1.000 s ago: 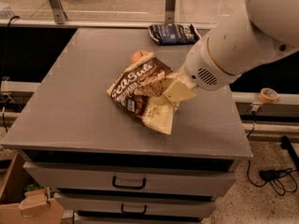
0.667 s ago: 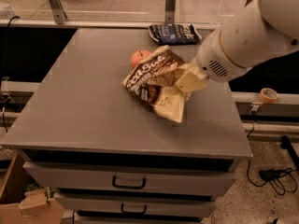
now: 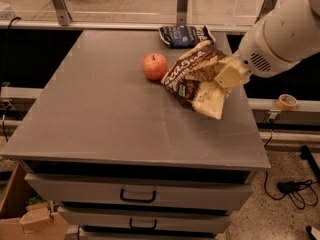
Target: Move brown chip bag near apple
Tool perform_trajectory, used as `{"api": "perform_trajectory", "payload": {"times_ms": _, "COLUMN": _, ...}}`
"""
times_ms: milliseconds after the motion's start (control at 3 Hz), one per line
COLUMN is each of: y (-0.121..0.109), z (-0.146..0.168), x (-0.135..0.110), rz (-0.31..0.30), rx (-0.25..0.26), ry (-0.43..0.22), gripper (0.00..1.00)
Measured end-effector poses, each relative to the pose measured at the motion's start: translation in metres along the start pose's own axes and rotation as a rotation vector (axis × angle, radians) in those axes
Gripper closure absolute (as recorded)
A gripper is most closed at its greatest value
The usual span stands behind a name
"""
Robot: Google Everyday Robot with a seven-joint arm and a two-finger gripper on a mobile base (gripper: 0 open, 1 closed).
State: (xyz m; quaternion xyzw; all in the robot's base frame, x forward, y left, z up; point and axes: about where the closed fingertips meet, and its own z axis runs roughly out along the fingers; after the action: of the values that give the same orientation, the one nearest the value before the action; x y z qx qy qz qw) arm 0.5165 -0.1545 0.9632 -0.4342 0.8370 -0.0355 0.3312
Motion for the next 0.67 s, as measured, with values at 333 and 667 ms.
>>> {"api": "perform_trajectory", "payload": {"times_ms": 333, "y": -0.013, "z": -0.005, "x": 0.014, "rz": 0.014, "rx": 0.034, "ry": 0.028, "gripper": 1.00}}
{"api": "perform_trajectory", "payload": {"times_ms": 667, "y": -0.026, "z": -0.008, "x": 0.021, "rz": 0.034, "rx": 0.069, "ry": 0.024, "gripper": 1.00}}
